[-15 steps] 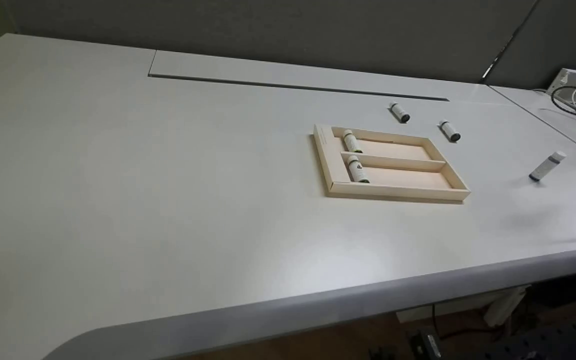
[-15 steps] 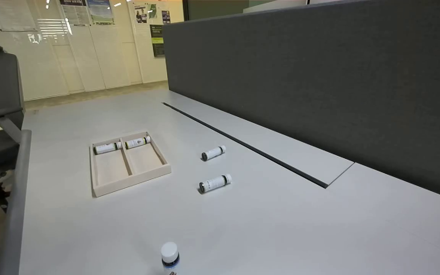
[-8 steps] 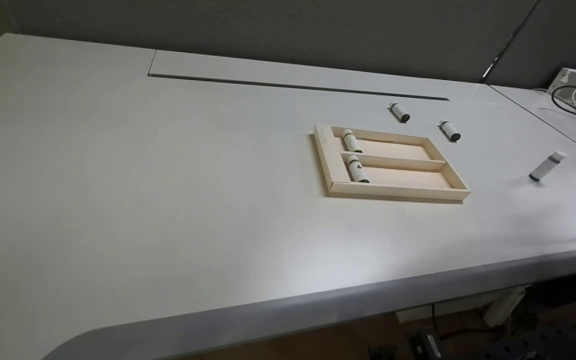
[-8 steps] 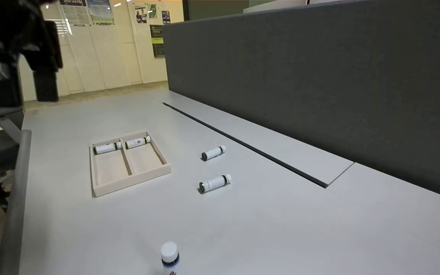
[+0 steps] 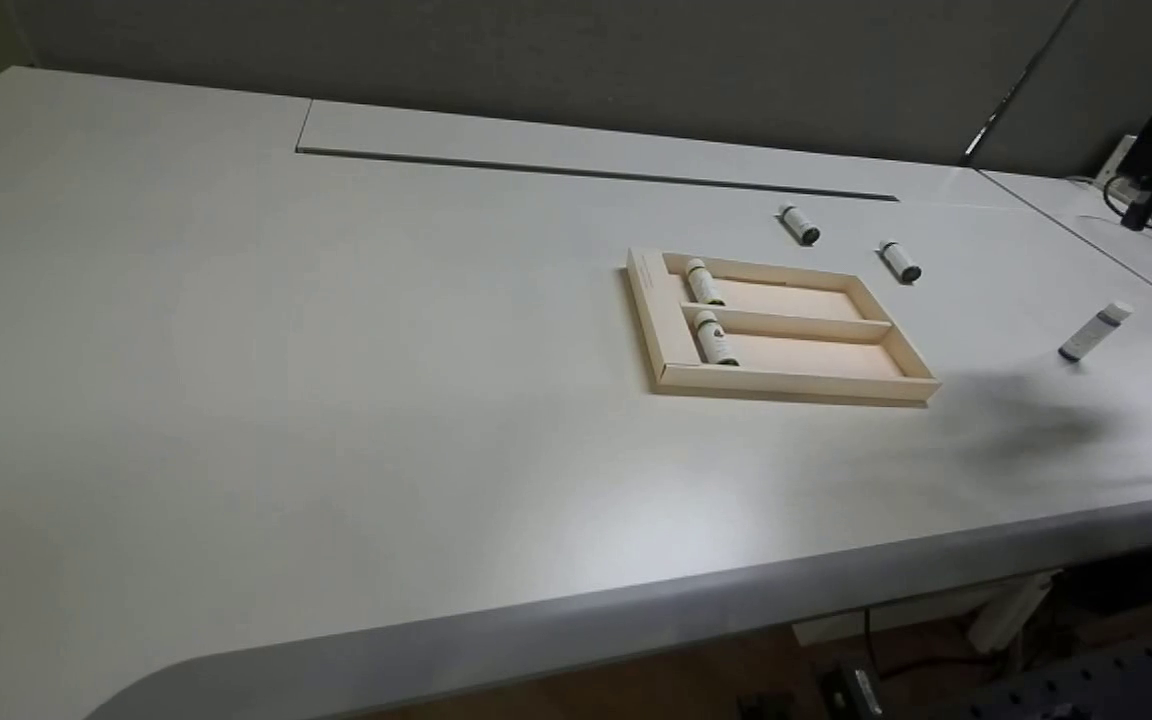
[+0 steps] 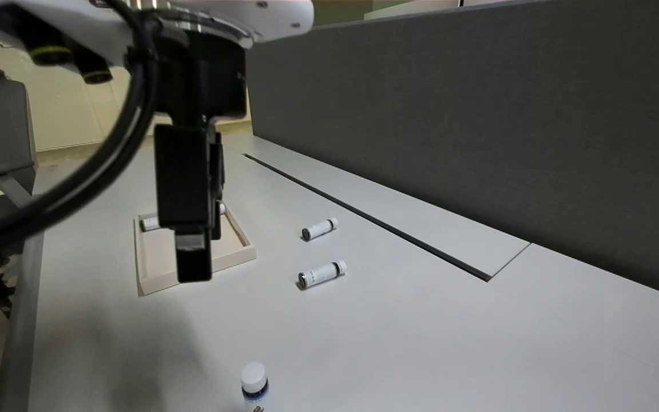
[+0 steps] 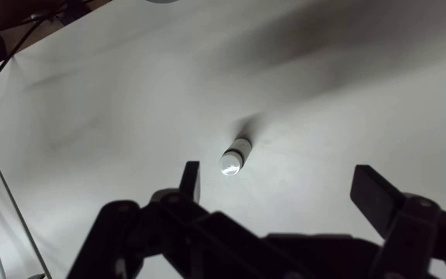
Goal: Move the upright bottle to the top compartment of the box
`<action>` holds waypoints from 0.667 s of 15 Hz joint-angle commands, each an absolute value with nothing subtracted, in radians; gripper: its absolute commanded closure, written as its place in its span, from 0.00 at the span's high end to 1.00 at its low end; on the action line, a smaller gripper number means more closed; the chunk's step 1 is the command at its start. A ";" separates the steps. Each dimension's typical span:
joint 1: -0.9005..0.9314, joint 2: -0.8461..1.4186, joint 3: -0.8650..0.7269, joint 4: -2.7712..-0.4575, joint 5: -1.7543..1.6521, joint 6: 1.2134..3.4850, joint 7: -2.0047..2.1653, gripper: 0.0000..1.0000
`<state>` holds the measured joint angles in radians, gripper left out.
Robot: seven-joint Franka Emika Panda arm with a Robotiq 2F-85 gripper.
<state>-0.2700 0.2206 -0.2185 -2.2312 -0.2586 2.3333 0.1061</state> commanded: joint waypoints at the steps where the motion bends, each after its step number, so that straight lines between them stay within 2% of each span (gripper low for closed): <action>1: -0.227 0.304 -0.264 -2.208 -0.325 2.409 0.214 1.00; 6: -0.198 0.348 -0.303 -2.273 -0.341 2.598 0.246 1.00; 10: -0.246 0.342 -0.264 -2.314 -0.168 2.678 0.157 1.00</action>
<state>-0.2172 0.3636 -0.2825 -2.2802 -0.2694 2.6372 0.2002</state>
